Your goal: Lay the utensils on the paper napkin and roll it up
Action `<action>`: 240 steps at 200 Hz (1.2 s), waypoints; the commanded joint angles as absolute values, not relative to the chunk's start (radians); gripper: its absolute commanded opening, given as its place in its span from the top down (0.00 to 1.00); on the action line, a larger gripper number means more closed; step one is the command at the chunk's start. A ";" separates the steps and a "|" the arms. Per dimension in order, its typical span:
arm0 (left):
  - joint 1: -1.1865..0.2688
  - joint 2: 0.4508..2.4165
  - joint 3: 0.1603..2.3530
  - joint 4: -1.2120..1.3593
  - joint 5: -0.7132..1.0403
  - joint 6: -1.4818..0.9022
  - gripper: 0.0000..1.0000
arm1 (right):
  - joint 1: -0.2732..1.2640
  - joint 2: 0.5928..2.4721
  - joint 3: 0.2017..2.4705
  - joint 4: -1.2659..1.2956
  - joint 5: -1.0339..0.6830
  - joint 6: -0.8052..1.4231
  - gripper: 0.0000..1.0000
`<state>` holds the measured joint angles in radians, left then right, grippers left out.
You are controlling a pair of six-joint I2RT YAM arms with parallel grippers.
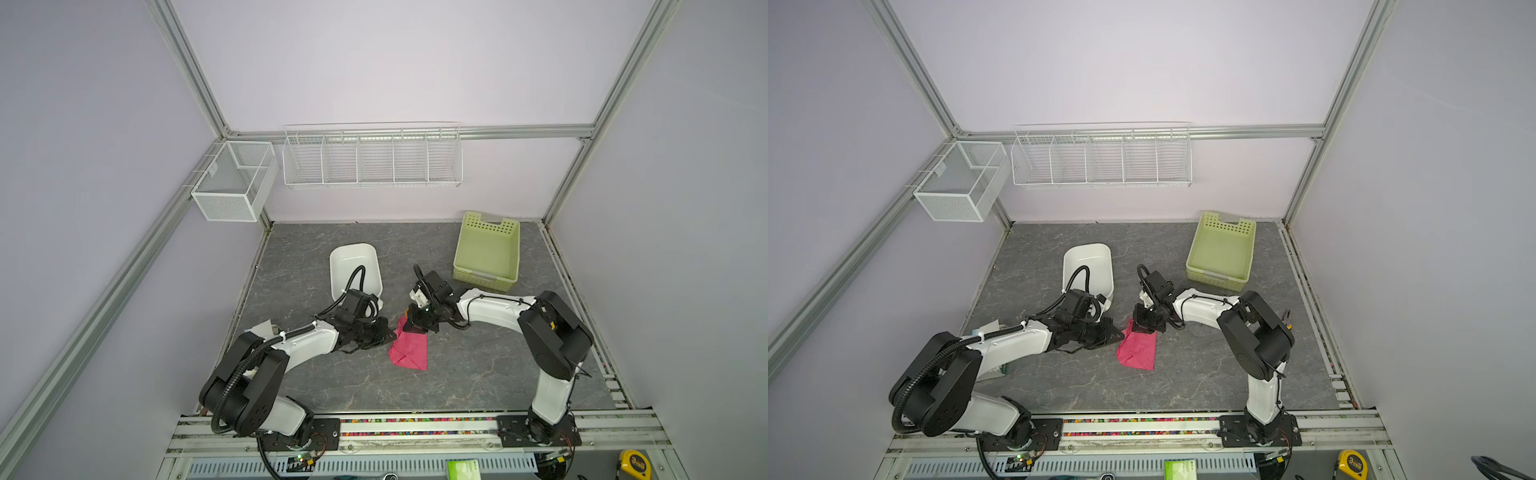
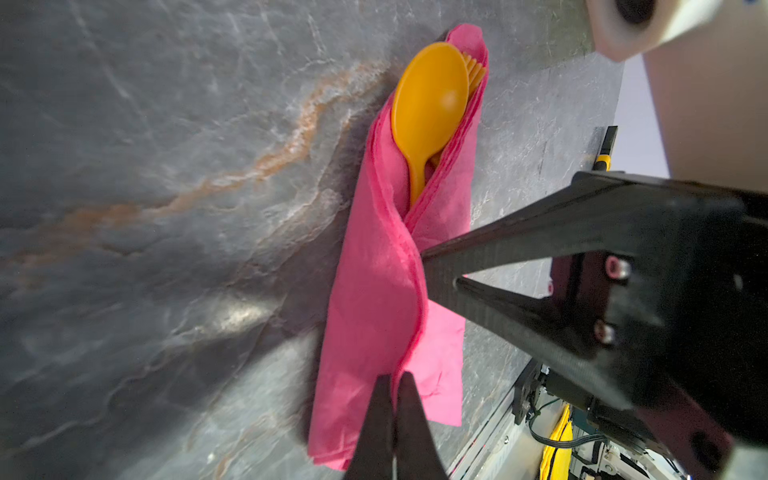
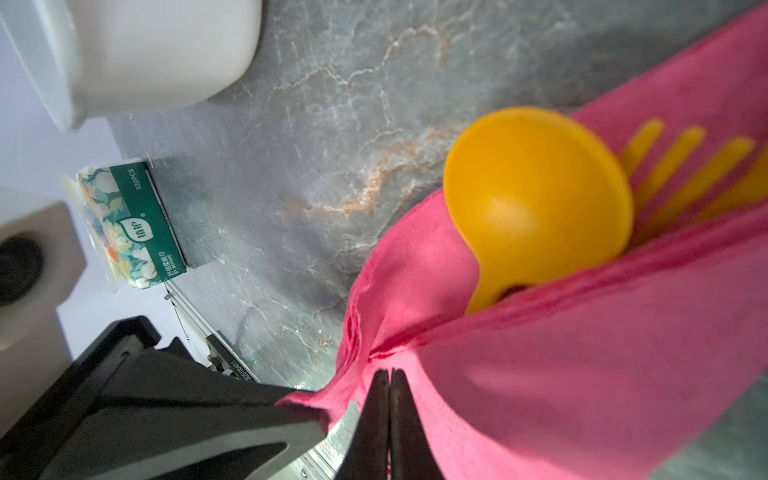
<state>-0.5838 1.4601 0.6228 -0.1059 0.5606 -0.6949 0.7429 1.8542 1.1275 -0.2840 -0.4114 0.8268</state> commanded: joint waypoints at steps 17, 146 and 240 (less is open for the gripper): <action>-0.589 1.451 0.632 -0.112 0.546 -0.676 1.00 | 0.775 1.733 1.096 -0.363 -0.378 0.834 0.93; -0.589 1.434 0.635 -0.133 0.538 -0.673 1.00 | 0.930 1.706 0.963 -0.366 -0.262 0.904 0.93; -0.589 1.418 0.641 -0.092 0.578 -0.713 1.00 | 0.934 1.775 0.943 -0.328 -0.248 0.899 0.93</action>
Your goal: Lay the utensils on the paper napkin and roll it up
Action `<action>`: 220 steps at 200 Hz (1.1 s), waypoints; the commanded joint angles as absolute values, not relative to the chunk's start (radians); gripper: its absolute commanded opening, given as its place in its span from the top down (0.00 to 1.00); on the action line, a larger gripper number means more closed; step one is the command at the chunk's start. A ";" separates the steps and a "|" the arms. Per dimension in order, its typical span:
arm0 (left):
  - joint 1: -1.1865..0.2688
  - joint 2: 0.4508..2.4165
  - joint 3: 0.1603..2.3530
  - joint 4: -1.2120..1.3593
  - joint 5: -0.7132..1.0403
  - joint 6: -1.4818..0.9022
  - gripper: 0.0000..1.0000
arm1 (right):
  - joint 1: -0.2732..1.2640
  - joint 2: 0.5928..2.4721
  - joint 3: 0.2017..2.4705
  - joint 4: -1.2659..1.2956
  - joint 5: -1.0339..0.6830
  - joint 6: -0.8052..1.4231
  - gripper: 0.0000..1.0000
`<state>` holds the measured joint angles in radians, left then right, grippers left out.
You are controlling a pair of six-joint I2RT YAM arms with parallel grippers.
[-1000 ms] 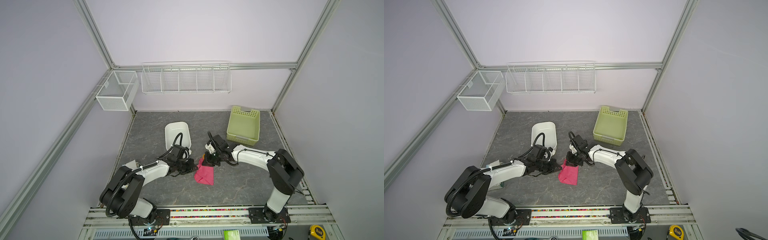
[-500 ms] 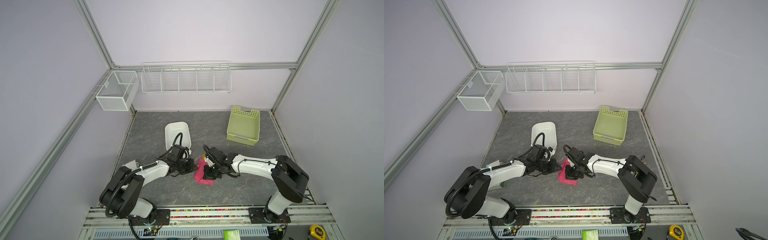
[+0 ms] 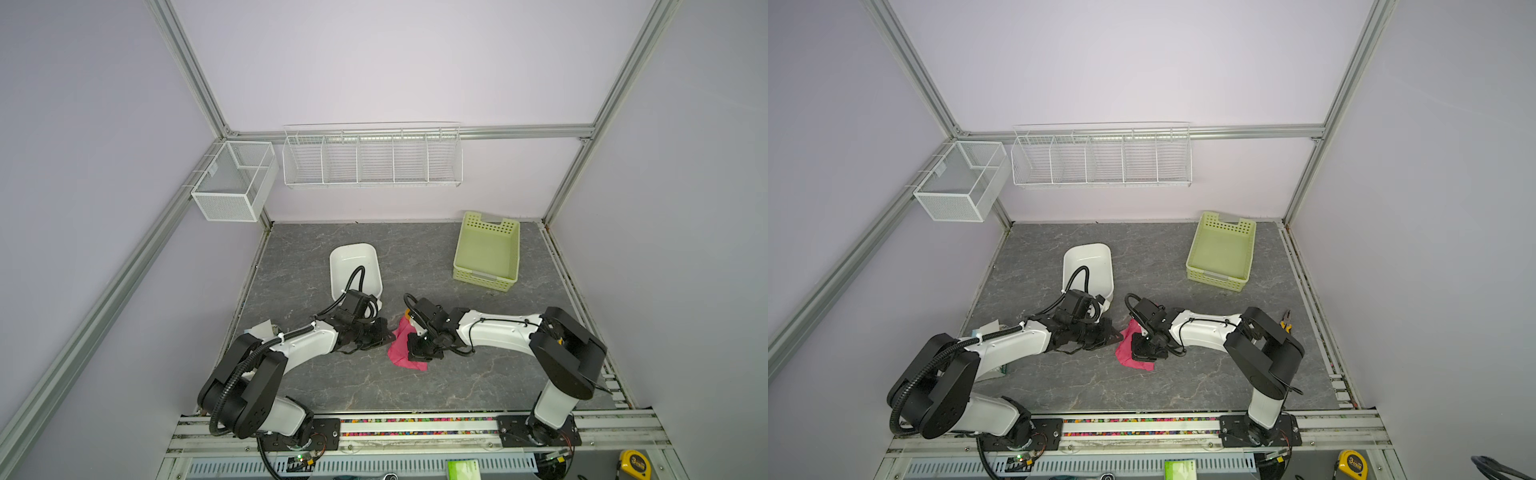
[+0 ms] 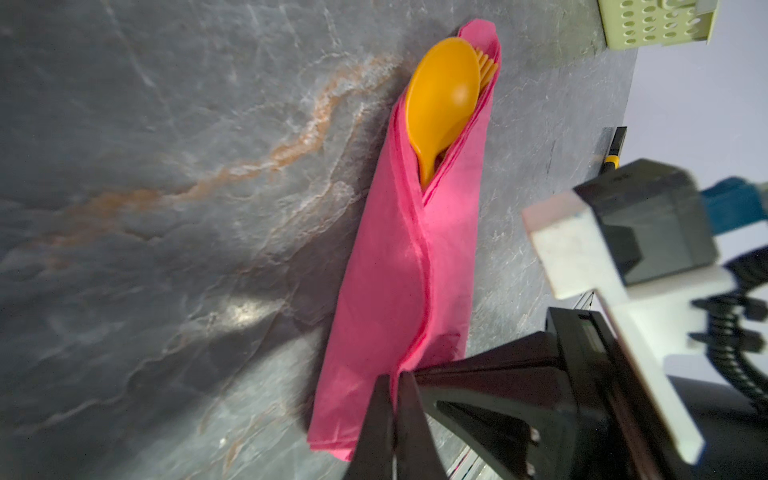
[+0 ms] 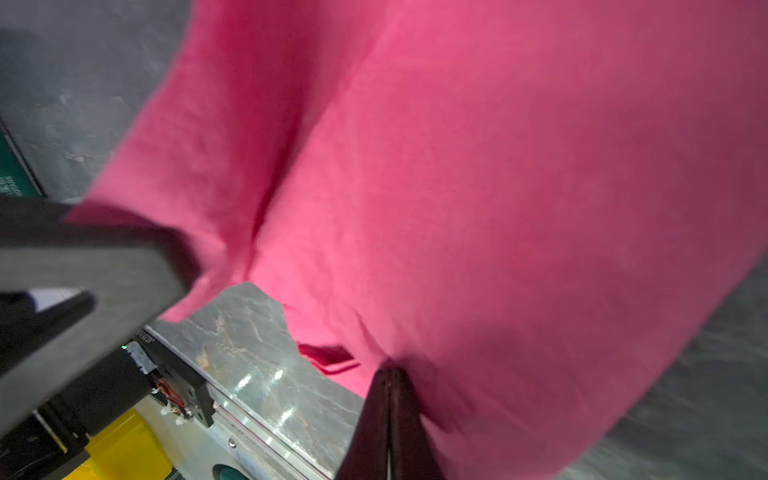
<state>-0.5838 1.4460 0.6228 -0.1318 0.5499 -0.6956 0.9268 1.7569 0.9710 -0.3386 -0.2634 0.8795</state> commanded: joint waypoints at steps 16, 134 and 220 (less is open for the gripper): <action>-0.589 1.417 0.640 -0.062 0.600 -0.739 1.00 | 0.936 1.780 0.933 -0.320 -0.251 0.899 0.93; -0.592 1.445 0.580 0.289 0.710 -1.012 1.00 | 0.942 1.800 0.885 -0.243 -0.273 0.923 0.93; -0.595 1.518 0.527 0.380 0.659 -1.054 1.00 | 0.943 1.762 0.822 -0.148 -0.269 0.955 0.93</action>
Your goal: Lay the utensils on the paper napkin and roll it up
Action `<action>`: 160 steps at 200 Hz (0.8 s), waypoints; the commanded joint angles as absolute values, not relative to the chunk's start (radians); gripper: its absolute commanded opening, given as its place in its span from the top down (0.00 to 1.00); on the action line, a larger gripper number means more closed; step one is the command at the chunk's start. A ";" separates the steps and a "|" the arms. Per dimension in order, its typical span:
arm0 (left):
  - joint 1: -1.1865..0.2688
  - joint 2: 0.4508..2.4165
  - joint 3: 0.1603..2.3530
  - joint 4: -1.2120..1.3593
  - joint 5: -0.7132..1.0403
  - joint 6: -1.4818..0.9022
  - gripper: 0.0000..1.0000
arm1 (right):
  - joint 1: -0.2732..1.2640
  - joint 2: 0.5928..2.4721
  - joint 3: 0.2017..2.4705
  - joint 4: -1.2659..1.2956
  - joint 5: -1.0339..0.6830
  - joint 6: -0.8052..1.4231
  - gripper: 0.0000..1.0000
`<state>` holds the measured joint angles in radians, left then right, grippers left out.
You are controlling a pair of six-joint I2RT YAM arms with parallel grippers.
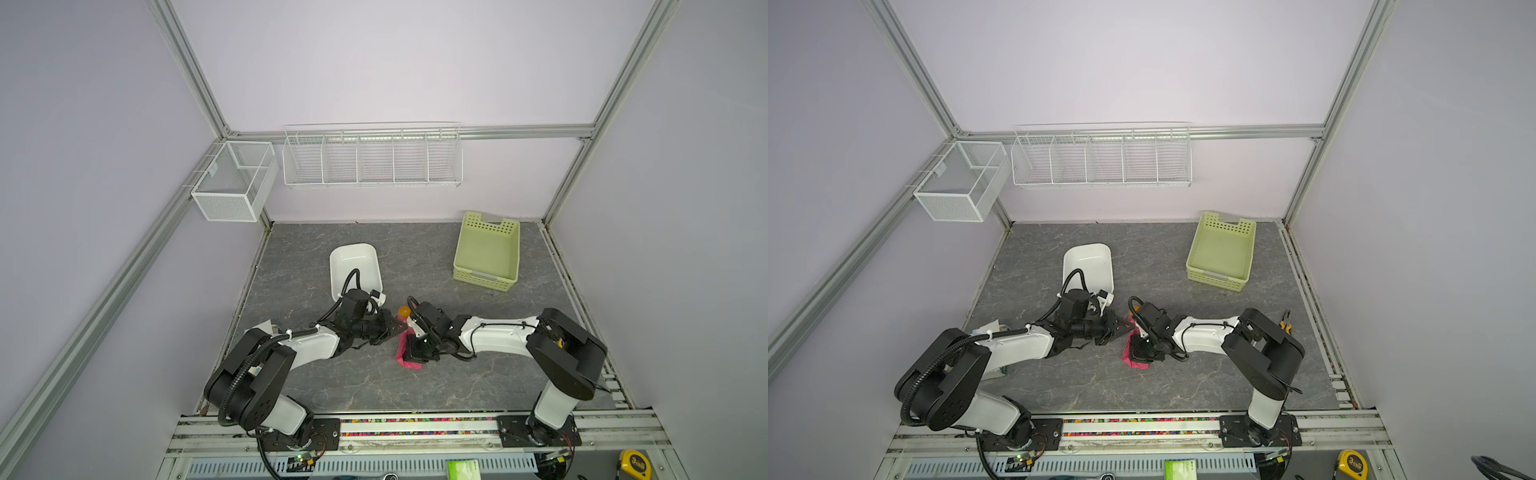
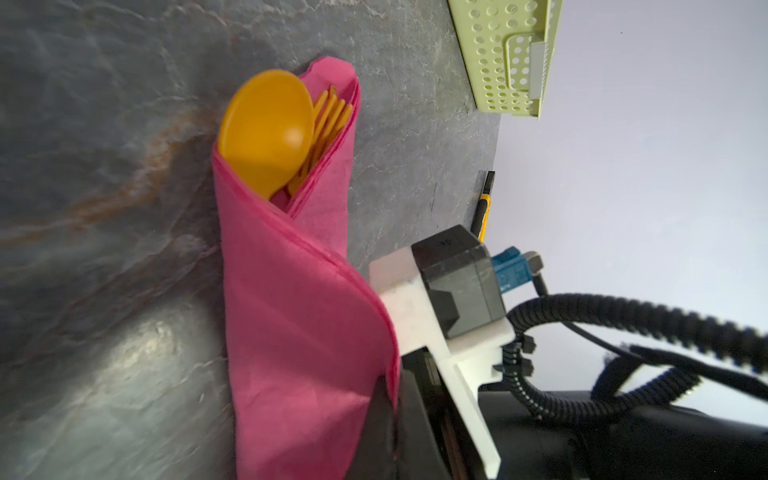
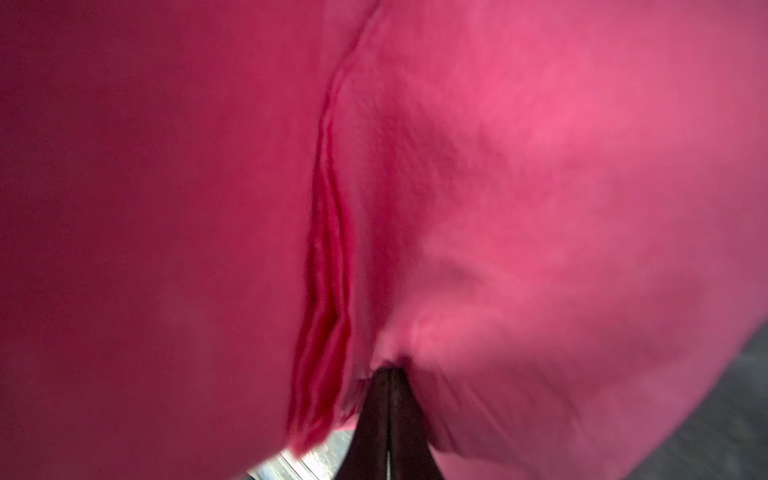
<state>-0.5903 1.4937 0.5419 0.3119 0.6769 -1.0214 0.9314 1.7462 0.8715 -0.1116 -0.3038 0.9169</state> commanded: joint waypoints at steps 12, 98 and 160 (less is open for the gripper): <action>-0.596 1.537 0.528 0.386 0.669 -1.055 1.00 | 0.942 1.755 0.810 -0.124 -0.269 0.958 0.93; -0.630 1.705 0.548 0.491 0.723 -1.075 1.00 | 0.943 1.730 0.735 0.022 -0.259 1.020 0.93; -0.662 1.718 0.602 0.462 0.734 -1.068 1.00 | 0.944 1.734 0.730 0.049 -0.272 1.007 0.93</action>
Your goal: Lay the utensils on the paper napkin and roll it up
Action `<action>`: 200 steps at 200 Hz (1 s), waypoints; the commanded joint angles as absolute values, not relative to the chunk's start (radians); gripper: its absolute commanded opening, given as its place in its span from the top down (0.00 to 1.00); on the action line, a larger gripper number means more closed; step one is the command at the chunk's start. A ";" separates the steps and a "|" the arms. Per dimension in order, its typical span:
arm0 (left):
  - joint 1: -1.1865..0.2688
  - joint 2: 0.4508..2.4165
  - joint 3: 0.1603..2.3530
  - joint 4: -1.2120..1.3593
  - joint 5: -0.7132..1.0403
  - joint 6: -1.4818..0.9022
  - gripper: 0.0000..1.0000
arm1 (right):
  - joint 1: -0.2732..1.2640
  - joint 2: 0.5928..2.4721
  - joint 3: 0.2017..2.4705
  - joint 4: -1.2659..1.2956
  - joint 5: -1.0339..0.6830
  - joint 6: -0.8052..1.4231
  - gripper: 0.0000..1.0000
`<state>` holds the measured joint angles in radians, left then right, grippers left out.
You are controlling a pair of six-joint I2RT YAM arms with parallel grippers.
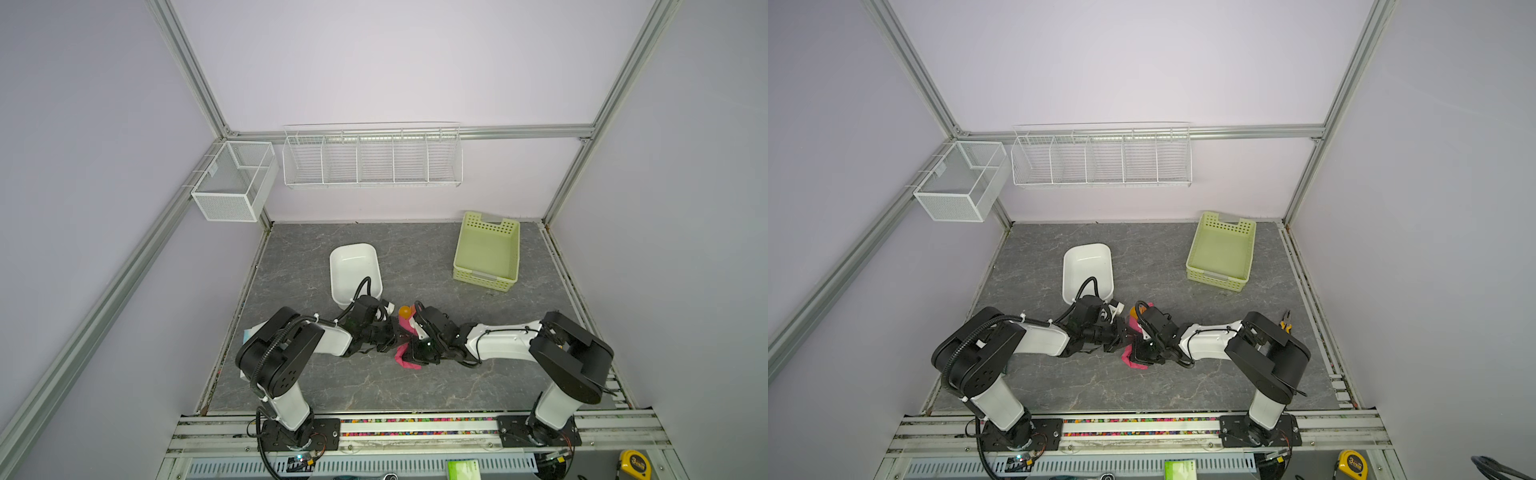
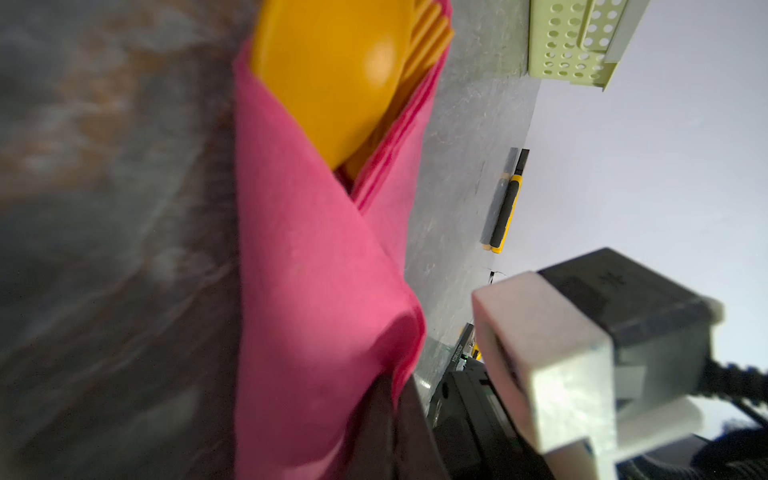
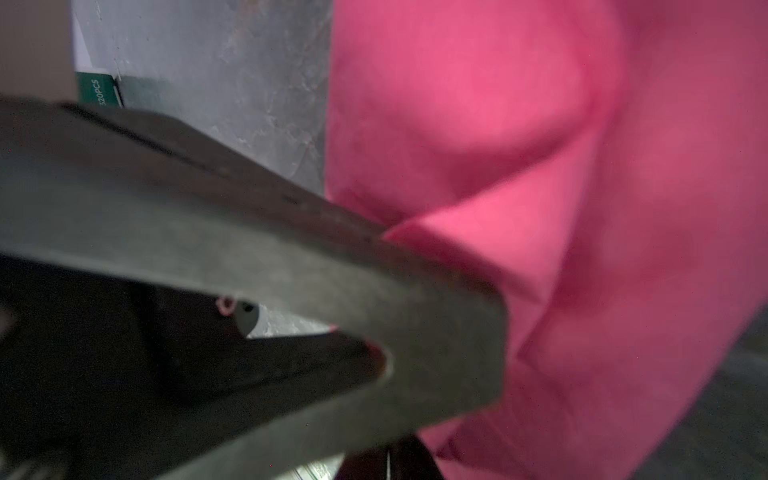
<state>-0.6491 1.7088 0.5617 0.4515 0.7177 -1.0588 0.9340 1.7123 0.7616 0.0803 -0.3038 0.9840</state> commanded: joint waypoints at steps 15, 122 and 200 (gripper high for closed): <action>-0.663 1.725 0.617 0.445 0.737 -1.058 1.00 | 0.943 1.731 0.729 0.056 -0.276 1.005 0.93; -0.663 1.730 0.619 0.353 0.682 -0.988 1.00 | 0.944 1.473 0.583 0.088 -0.254 1.060 0.92; -0.664 1.699 0.617 0.341 0.669 -0.995 1.00 | 0.941 1.522 0.561 0.154 -0.290 1.067 0.92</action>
